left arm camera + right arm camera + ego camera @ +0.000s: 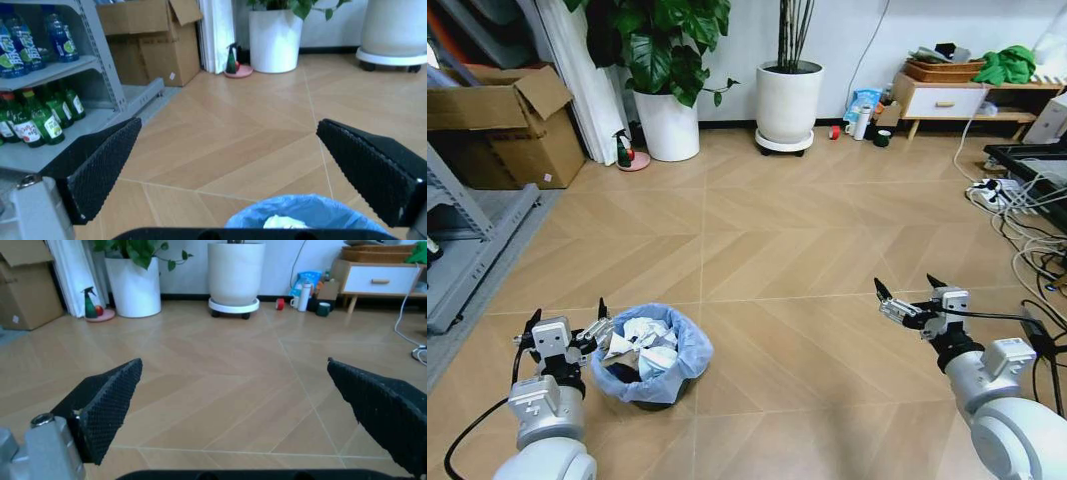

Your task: Pick up the trash bin and place the garbage on the floor into it.

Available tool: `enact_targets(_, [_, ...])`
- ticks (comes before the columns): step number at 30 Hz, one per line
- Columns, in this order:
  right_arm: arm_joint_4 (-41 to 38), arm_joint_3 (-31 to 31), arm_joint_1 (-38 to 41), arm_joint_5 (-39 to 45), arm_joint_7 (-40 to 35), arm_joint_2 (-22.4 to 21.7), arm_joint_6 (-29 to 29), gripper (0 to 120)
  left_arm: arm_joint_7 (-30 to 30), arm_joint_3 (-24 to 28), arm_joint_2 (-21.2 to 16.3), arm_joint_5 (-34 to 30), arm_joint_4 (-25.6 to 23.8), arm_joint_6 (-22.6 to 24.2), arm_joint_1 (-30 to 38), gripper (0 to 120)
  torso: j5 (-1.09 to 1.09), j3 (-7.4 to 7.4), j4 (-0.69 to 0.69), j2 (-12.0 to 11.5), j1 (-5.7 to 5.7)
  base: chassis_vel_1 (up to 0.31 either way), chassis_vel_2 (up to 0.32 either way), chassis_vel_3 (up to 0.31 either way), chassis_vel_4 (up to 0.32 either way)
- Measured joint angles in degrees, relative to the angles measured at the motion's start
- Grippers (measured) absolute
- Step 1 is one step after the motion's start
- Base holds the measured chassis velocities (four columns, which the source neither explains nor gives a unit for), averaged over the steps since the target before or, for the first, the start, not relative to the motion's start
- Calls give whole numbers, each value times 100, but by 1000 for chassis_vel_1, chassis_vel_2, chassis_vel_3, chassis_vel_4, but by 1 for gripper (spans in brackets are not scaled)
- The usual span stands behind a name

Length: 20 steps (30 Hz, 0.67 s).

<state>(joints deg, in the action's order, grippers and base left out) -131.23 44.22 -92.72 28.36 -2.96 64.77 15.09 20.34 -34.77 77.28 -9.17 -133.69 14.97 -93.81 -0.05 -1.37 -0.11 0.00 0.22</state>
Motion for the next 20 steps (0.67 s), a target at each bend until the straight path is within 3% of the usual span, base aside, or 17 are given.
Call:
enact_targets(11, [-254,189,326,-155,-459,552,328,100,-316,218,-514,-630,227,-248,135,100,1,0,-1,0,0,0,0,0,0])
enact_targets(20, [-166,524,414,-759,221,890,32,100,-598,329,-832,-897,251,-358,200,100,1,0,-1,0,0,0,0,0,0])
